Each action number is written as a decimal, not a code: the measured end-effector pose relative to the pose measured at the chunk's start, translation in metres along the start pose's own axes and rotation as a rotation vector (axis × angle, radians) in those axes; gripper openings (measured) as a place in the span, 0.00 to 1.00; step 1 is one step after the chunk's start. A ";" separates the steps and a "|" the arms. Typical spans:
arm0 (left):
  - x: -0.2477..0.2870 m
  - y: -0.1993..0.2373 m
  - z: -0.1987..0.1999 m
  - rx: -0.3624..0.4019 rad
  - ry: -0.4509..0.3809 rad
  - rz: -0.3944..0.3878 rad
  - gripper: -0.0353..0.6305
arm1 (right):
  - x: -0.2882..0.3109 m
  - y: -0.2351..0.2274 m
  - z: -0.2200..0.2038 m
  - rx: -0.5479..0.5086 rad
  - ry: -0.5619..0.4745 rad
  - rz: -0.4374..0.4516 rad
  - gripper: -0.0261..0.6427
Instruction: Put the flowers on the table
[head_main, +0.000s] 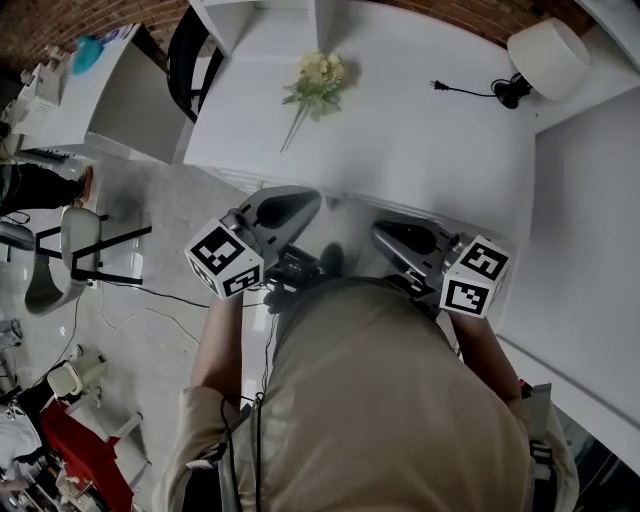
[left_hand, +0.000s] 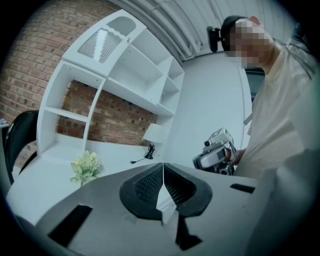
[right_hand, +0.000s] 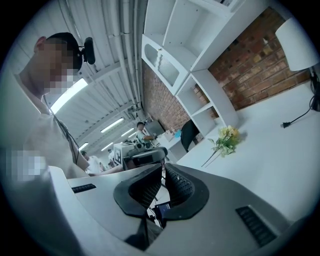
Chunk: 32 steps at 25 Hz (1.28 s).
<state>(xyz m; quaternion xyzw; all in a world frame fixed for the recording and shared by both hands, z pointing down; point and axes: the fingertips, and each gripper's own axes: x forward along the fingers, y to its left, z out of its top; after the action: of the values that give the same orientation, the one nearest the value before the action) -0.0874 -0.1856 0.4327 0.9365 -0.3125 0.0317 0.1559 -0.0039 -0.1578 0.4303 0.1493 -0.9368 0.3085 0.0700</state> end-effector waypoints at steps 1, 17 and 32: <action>0.004 -0.006 0.003 -0.020 -0.014 -0.015 0.07 | -0.007 0.000 -0.001 -0.001 -0.006 -0.002 0.09; 0.047 -0.090 -0.018 -0.014 0.022 -0.011 0.07 | -0.095 0.007 -0.029 -0.026 -0.071 0.014 0.08; 0.020 -0.169 -0.084 -0.094 0.086 0.043 0.07 | -0.119 0.042 -0.107 0.042 -0.007 0.102 0.08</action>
<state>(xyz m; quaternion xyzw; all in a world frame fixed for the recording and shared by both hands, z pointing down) 0.0324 -0.0431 0.4700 0.9189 -0.3267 0.0606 0.2125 0.0987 -0.0330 0.4660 0.1038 -0.9368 0.3307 0.0477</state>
